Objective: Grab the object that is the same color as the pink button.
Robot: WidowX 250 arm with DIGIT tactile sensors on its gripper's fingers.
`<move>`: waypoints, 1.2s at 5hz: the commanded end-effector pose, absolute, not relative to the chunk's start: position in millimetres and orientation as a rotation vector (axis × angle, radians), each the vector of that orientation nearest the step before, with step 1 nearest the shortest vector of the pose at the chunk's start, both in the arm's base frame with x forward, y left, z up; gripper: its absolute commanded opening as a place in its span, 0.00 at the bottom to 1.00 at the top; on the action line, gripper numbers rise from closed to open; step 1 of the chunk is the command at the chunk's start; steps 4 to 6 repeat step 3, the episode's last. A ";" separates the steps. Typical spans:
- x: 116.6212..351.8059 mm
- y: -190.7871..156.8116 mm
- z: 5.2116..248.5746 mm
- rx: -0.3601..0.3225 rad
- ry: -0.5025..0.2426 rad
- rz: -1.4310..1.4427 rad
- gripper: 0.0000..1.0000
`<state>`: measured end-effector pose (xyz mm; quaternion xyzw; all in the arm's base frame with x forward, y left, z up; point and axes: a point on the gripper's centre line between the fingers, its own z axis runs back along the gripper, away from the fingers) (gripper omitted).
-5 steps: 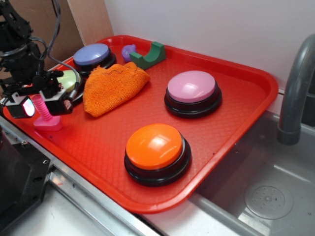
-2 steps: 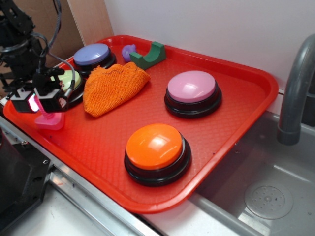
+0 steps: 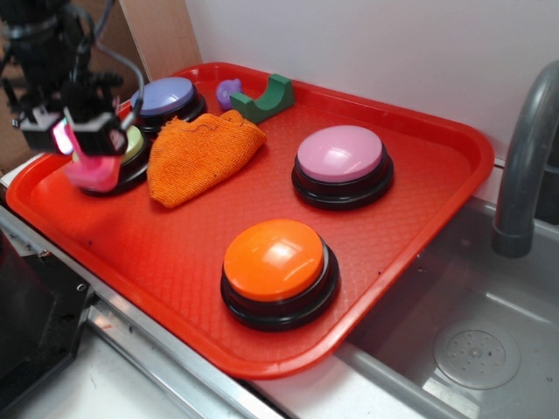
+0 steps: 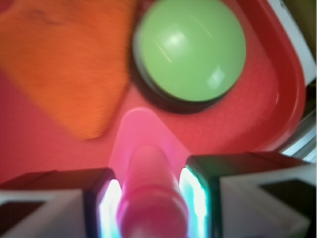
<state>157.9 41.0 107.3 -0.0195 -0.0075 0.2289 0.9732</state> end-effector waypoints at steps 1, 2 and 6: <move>181.4 5.6 163.6 -0.129 -0.055 0.227 0.00; 181.3 -3.4 165.9 -0.130 -0.076 0.193 0.00; 179.5 -2.4 164.6 -0.140 -0.083 0.175 0.00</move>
